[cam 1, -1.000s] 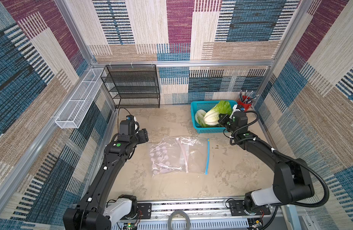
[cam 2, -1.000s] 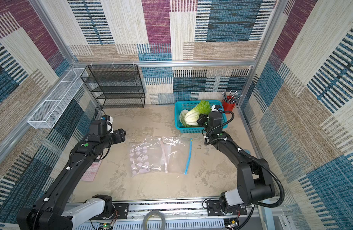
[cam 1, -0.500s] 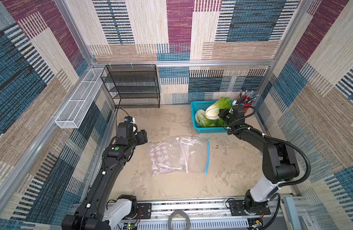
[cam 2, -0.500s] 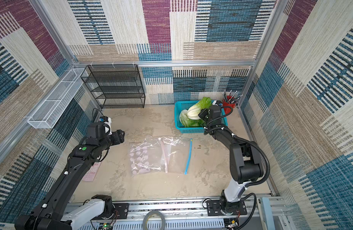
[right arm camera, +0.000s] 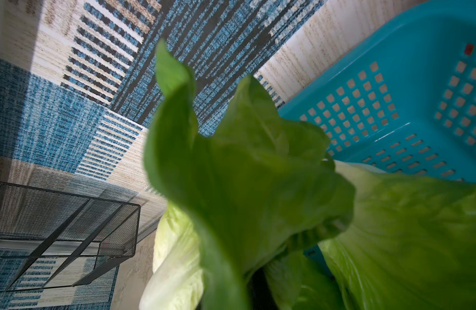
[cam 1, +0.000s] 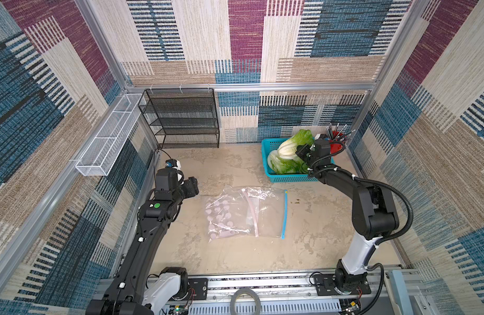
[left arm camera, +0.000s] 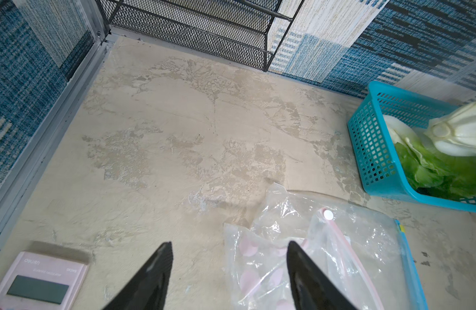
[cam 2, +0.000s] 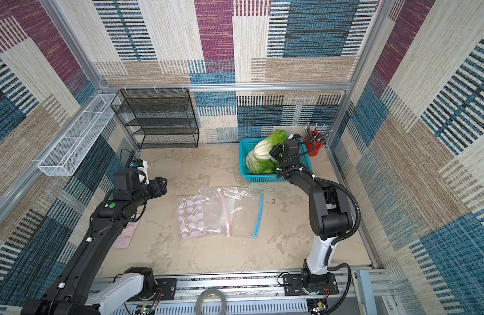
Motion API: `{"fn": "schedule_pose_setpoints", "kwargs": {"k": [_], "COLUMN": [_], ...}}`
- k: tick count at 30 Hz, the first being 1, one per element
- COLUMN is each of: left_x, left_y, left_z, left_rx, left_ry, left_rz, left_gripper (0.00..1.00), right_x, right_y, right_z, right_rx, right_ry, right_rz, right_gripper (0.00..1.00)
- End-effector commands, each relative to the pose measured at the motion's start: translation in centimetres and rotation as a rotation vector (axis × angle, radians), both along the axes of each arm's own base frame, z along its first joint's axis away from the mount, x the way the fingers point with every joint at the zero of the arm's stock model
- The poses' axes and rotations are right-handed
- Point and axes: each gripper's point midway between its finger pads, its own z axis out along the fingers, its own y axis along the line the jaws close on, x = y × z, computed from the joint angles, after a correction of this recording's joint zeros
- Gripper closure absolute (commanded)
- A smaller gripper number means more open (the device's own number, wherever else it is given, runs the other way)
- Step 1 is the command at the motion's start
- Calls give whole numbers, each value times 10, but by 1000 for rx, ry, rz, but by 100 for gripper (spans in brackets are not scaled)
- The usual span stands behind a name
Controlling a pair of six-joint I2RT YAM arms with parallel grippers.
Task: Open the zip-top bag and take out the chinese cabbages
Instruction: Place the Chinese cabbage in the basket.
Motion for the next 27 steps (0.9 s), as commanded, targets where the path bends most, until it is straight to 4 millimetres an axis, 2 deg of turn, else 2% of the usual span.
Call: {"fn": "schedule_pose_setpoints", "kwargs": {"k": [1, 8, 16, 21, 24, 27], "left_x": [1, -1, 2, 3, 2, 3], "left_y": [-5, -3, -5, -3, -1, -1], "left_z": [11, 12, 5, 3, 2, 2], "left_rx": [-39, -45, -67, -61, -56, -56], "left_ry": [-45, -70, -49, -42, -42, -39], "left_rz": [-24, -13, -21, -14, -7, -7], "left_gripper": [36, 54, 57, 58, 58, 59], "right_x": [6, 9, 14, 25, 28, 29], "right_y": [-2, -5, -13, -17, -20, -20], "right_z": [10, -2, -29, -44, -53, -58], "right_rx": [8, -12, 7, 3, -9, -13], "right_ry": [-36, -11, 41, 82, 115, 131], "right_rz": [-13, -27, -93, -127, -140, -142], "right_gripper": [100, 100, 100, 99, 88, 65]}}
